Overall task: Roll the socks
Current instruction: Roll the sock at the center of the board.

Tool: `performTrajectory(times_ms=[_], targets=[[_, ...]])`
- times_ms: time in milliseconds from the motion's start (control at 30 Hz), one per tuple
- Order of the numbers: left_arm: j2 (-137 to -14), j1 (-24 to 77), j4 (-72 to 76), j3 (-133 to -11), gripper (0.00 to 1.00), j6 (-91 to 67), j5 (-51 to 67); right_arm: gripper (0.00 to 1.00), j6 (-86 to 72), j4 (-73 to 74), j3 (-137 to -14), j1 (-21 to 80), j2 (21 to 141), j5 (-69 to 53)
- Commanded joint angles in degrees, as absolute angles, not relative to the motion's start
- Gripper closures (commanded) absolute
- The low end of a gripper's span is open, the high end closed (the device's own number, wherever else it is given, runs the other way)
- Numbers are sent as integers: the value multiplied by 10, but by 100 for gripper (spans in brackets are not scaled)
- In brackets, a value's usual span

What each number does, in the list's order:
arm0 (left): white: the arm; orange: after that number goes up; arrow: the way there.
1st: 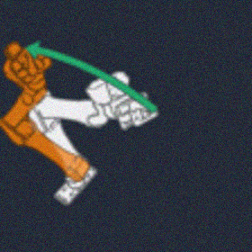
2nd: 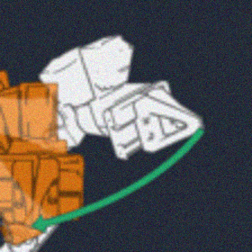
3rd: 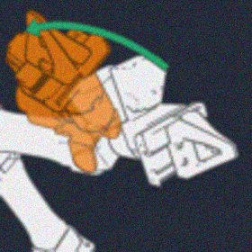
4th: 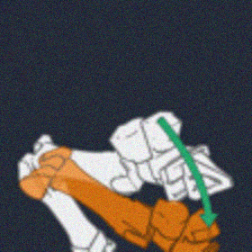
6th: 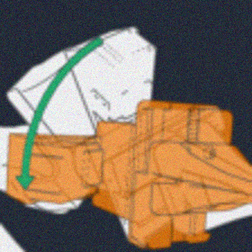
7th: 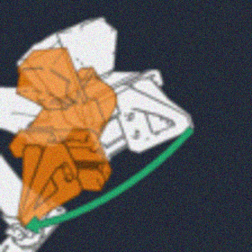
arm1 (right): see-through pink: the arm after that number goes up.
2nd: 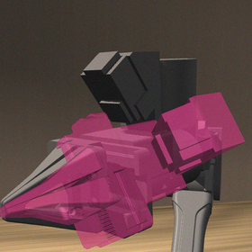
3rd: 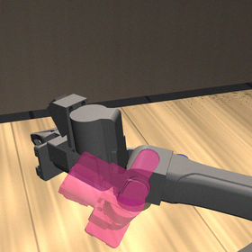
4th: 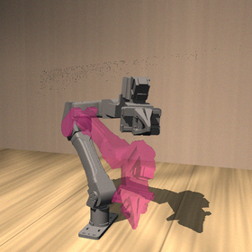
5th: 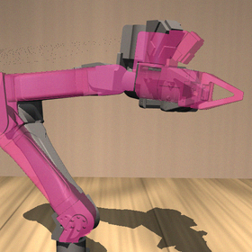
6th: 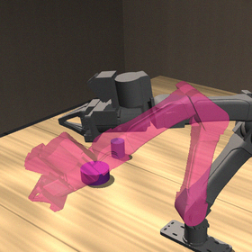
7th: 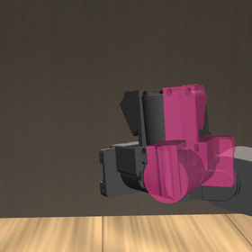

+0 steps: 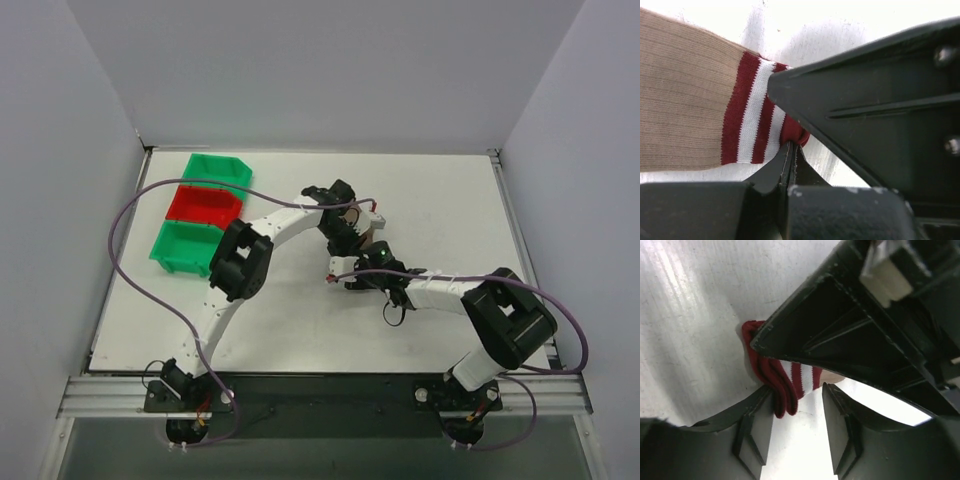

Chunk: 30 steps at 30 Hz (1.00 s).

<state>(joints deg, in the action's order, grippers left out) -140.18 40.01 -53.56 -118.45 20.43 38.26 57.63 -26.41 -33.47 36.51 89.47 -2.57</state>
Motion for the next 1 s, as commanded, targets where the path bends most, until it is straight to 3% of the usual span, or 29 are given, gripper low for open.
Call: performTrajectory(times_ms=[0, 100, 233, 333, 467, 667, 800, 833, 933, 967], targets=[[-1429, 398, -552, -1194, 100, 187, 337, 59, 575, -229, -329, 374, 919, -24], [-1428, 393, -553, -1199, 100, 187, 341, 65, 575, -204, -334, 380, 924, -29], [-1417, 387, -553, -1201, 100, 185, 349, 89, 573, -177, -341, 384, 933, -31], [-1404, 379, -546, -1196, 100, 182, 359, 99, 570, -169, -346, 385, 938, -29], [-1376, 373, -527, -1173, 89, 182, 371, 100, 555, -148, -359, 385, 944, -31], [-1323, 374, -491, -1111, 62, 192, 383, 100, 539, -102, -392, 381, 950, -37], [-1284, 373, -471, -1077, 54, 194, 390, 100, 536, -91, -404, 381, 961, -37], [-1277, 372, -465, -1069, 48, 192, 388, 100, 534, -84, -407, 380, 965, -35], [-1235, 357, -419, -1020, 45, 170, 381, 100, 529, -66, -420, 378, 969, -39], [-1222, 349, -384, -1001, 40, 160, 381, 100, 528, -60, -423, 378, 970, -40]])
